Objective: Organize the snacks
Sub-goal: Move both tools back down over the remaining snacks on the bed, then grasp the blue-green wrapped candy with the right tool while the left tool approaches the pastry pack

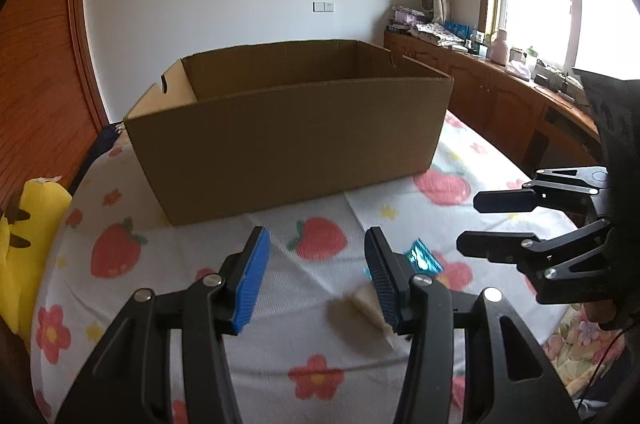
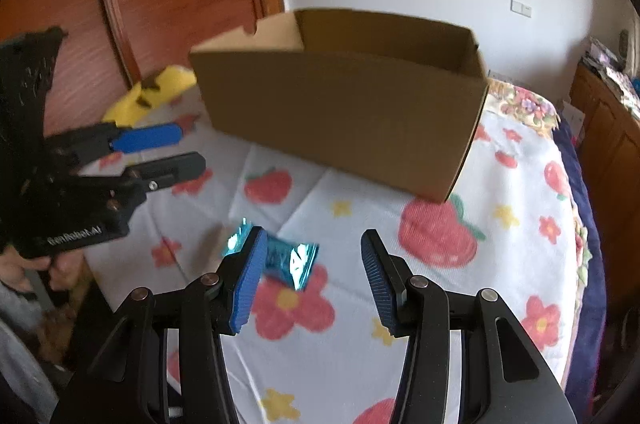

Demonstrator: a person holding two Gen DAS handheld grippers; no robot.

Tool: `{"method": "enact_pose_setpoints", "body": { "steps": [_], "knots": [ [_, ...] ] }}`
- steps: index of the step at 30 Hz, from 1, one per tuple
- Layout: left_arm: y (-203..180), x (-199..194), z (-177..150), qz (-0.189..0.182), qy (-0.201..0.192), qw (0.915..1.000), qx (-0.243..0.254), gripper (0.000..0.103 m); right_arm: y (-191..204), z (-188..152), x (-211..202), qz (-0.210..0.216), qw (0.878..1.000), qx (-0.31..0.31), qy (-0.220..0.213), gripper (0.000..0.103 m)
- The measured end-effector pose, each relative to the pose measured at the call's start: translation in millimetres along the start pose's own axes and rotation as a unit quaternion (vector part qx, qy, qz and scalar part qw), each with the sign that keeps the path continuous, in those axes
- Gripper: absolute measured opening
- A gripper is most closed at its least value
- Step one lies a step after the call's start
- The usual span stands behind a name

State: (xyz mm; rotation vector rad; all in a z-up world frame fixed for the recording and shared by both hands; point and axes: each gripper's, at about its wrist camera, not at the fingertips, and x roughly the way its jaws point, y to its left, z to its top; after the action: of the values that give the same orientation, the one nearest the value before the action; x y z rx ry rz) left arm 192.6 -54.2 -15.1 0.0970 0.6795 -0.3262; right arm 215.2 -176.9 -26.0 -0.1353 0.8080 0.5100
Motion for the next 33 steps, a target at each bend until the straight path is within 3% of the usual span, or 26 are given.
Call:
{"method": "enact_pose_setpoints", "body": {
  "steps": [13, 33],
  "knots": [
    [7.5, -1.4, -39.9, -0.001, 0.027, 0.9993, -0.024, 0.049, 18.6, -26.1, 33.6, 0.001, 0.999, -0.028, 0.045, 0.050],
    [14.9, -0.7, -46.2, -0.009, 0.032, 0.9985, -0.044, 0.049, 28.9, 3.7, 70.8, -0.012, 0.996, -0.074, 0.042, 0.052]
  ]
}}
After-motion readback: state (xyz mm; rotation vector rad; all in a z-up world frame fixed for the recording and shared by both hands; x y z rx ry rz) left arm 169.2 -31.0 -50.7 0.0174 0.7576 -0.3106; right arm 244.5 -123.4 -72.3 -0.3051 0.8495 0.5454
